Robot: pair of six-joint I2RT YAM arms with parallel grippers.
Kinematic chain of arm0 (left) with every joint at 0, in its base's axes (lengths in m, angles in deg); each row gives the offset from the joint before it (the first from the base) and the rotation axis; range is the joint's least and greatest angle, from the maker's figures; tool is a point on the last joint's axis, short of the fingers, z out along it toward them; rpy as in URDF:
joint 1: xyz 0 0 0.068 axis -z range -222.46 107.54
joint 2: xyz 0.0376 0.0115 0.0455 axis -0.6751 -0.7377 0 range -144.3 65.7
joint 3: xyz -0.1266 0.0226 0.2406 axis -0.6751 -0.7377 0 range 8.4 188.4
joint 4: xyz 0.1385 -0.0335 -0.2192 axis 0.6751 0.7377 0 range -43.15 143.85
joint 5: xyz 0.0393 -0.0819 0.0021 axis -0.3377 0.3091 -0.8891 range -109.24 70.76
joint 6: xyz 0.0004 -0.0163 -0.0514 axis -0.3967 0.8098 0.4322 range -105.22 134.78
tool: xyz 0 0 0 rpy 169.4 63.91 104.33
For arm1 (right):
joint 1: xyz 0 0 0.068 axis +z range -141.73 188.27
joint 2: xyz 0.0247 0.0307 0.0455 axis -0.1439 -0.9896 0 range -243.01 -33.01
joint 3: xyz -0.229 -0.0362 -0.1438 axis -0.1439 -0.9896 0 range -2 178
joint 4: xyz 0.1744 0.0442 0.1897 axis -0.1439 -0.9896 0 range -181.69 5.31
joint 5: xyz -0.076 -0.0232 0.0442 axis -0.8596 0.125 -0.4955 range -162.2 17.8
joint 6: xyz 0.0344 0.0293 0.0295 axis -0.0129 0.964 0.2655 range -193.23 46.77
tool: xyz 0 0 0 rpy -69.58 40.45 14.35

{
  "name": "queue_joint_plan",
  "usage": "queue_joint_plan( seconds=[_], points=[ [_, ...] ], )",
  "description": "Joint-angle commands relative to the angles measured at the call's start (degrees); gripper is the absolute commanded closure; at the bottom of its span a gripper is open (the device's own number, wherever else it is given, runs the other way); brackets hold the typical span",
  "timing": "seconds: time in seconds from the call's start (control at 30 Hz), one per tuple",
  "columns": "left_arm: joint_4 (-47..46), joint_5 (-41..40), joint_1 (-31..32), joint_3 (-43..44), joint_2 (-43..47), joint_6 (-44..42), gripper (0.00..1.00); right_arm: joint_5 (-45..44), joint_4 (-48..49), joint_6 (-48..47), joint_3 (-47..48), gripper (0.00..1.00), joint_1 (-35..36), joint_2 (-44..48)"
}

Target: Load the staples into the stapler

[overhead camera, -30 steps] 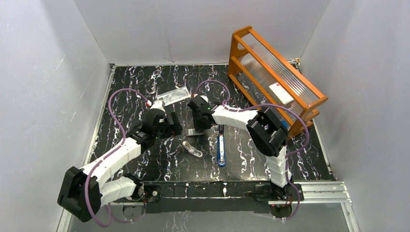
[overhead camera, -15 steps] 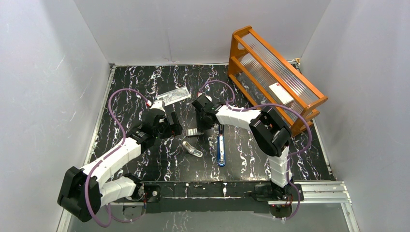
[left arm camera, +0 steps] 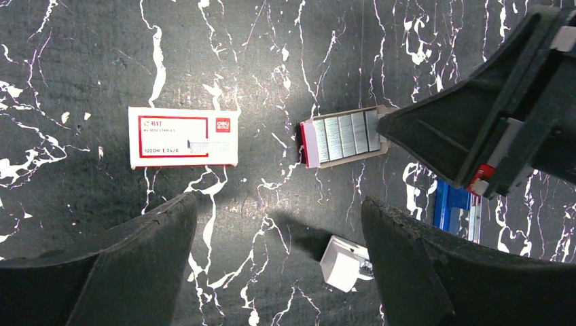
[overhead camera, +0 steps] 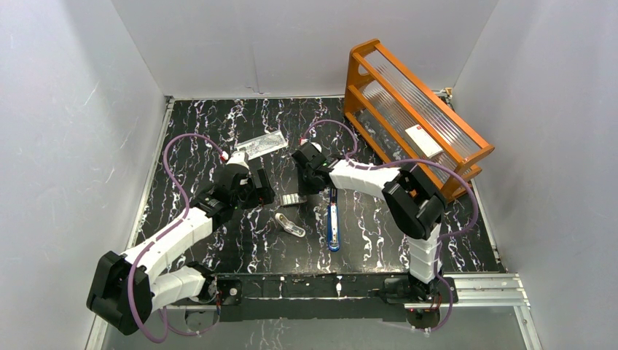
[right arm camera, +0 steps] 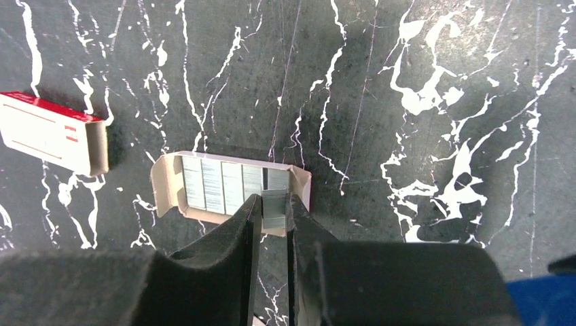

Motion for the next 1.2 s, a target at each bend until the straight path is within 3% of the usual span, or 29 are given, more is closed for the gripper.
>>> queue_joint_plan(
  seconds=[0.0, 0.23, 0.53, 0.8, 1.17],
  points=[
    [-0.81, -0.76, -0.12, -0.11, 0.02, -0.53, 0.13, 0.33, 3.41, -0.56, -1.03, 0.76, -0.17, 5.10],
    [-0.72, -0.75, -0.12, -0.01, 0.17, -0.40, 0.13, 3.05, 2.47, -1.30, -4.63, 0.76, 0.51, 8.58],
    [-0.84, -0.80, -0.12, -0.18, 0.36, -0.23, 0.13, -5.47, -9.34, -0.35, -7.56, 0.75, 6.50, 12.29],
    [-0.73, -0.85, -0.12, -0.13, 0.36, -0.32, 0.13, -12.11, -16.86, 0.16, -5.56, 0.75, 8.69, 7.73],
    [-0.77, -1.02, -0.12, -0.41, 0.45, -0.31, 0.13, -9.96, -14.48, -1.10, -5.85, 0.73, 8.80, 5.78]
  ],
)
